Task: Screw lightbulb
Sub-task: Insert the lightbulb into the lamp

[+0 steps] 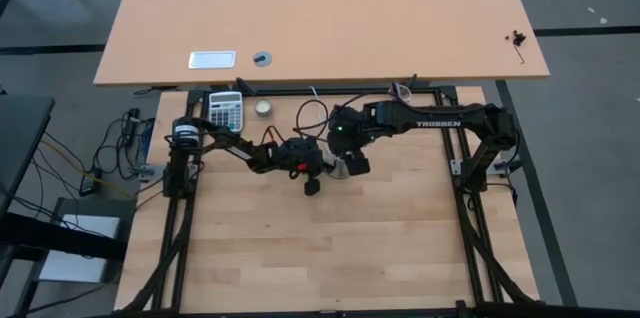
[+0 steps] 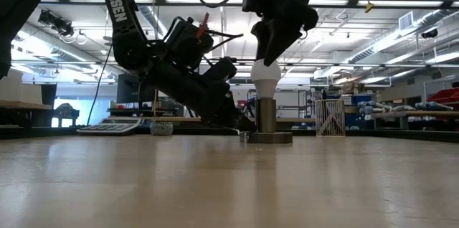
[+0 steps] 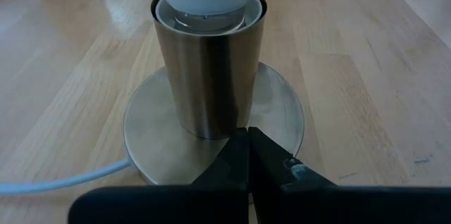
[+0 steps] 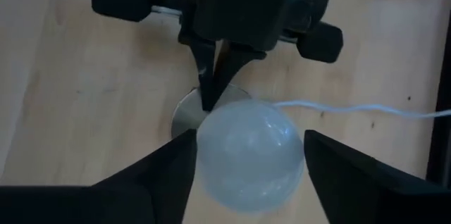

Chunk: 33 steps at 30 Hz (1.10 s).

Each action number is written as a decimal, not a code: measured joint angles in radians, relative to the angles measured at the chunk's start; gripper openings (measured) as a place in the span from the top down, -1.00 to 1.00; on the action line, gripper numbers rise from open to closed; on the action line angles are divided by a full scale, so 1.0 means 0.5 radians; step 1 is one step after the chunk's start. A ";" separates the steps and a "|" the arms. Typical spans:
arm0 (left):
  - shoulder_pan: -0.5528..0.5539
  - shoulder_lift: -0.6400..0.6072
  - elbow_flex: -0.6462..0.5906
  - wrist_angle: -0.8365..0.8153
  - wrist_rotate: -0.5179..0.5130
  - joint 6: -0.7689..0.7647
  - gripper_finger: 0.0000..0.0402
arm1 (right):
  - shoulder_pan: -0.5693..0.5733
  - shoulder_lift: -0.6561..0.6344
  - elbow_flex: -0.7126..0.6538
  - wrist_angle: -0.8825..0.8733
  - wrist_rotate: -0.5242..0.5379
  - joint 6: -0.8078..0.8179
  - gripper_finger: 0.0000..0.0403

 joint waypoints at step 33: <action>0.000 0.001 -0.001 -0.001 0.001 -0.014 0.99 | 0.009 -0.020 -0.002 0.000 -0.017 -0.101 -0.50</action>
